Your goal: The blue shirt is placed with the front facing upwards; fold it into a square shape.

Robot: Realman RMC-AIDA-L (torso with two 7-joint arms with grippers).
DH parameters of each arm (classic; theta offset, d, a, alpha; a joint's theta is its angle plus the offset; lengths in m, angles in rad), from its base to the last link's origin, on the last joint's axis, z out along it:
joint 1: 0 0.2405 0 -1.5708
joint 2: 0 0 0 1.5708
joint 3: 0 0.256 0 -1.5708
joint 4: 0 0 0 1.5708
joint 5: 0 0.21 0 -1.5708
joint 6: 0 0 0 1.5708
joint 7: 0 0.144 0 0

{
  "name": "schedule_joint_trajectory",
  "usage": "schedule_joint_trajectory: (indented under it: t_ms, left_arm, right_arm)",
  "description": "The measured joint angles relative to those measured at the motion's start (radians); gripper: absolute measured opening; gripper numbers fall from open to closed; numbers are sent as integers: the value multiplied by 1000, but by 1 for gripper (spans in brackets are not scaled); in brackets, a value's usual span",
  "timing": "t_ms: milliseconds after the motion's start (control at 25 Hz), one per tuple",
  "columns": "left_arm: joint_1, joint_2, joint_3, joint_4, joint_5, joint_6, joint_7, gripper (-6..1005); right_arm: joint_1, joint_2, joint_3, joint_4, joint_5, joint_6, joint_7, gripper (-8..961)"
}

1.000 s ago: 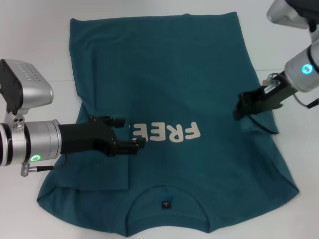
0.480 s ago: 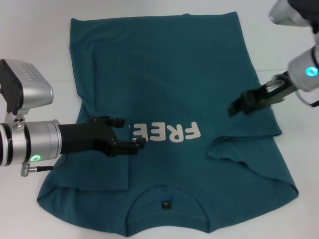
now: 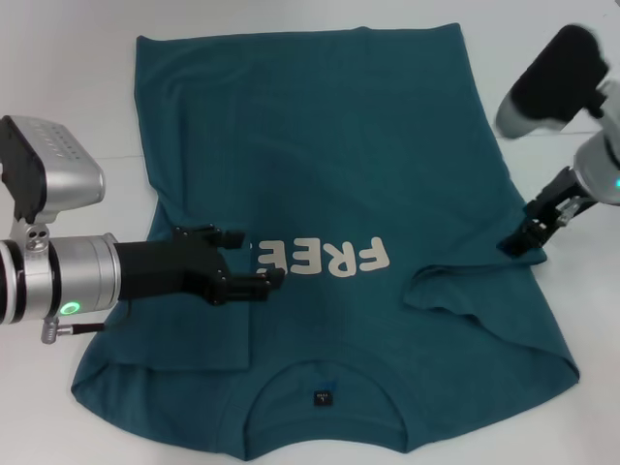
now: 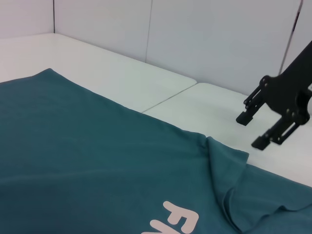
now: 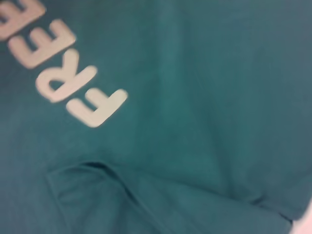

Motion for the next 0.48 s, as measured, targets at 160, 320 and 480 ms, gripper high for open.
schedule_joint_trajectory:
  t_ms: [160, 320, 480]
  left_arm:
    - [1, -1, 0, 0, 0, 1, -2, 873]
    - [4, -2, 0, 1, 0, 1, -3, 873]
    - [6, -2, 0, 1, 0, 1, -4, 873]
  right_arm:
    - [-12, 19, -94, -10, -10, 33, -12, 685]
    - [-24, 21, -177, 0, -11, 84, -5, 684]
    - [-31, 25, -215, 16, -11, 117, -2, 683]
